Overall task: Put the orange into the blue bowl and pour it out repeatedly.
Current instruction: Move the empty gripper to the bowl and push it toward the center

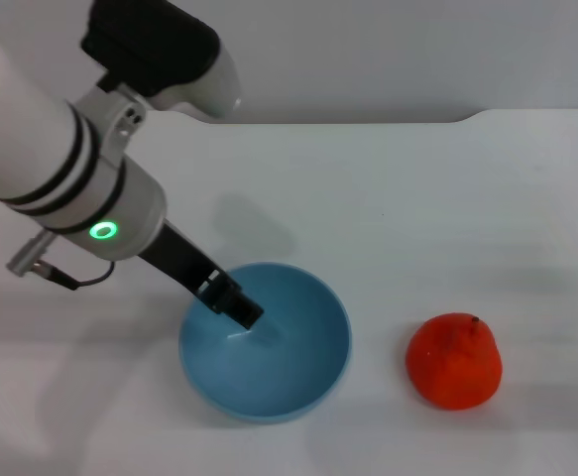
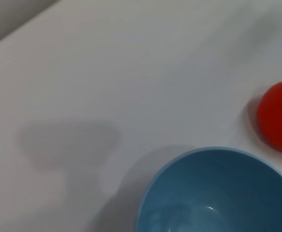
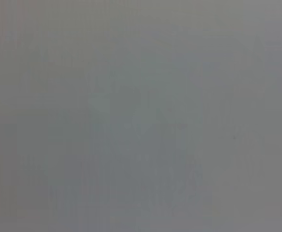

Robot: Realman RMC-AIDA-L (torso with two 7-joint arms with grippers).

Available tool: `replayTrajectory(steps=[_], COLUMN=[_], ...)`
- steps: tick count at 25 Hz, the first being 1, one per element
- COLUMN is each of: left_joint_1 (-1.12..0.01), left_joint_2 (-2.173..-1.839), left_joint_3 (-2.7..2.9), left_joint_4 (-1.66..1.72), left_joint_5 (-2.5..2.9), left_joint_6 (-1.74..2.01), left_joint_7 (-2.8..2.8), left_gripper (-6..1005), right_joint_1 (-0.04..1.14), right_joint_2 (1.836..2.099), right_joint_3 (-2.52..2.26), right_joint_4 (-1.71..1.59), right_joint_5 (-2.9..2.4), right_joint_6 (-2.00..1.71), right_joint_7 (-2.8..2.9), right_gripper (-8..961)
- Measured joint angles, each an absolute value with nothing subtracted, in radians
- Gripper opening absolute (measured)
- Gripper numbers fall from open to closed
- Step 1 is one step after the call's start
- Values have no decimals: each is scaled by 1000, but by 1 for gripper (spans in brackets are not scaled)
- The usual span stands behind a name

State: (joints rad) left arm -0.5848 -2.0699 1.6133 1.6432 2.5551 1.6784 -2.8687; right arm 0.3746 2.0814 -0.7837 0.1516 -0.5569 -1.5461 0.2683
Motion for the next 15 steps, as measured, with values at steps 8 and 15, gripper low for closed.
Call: replayTrajectory(steps=[8,15], left_joint_1=[-610,-632], left_joint_2=[-2071,-2072], left_joint_3=[1633,1631], left_joint_4=[1533,1442], left_joint_5=[2611,2633], left_joint_6=[1587,1561], left_joint_7=[-2874,-2876], left_gripper=[794,783], right_joint_1=[374,367], right_joint_2=[2082,2082], right_joint_3=[-784,-784], right_joint_4=[147,141], right_joint_5=[-557,-557], right_joint_6=[-1546,-1548], right_joint_7=[267,267], right_gripper=[449,449])
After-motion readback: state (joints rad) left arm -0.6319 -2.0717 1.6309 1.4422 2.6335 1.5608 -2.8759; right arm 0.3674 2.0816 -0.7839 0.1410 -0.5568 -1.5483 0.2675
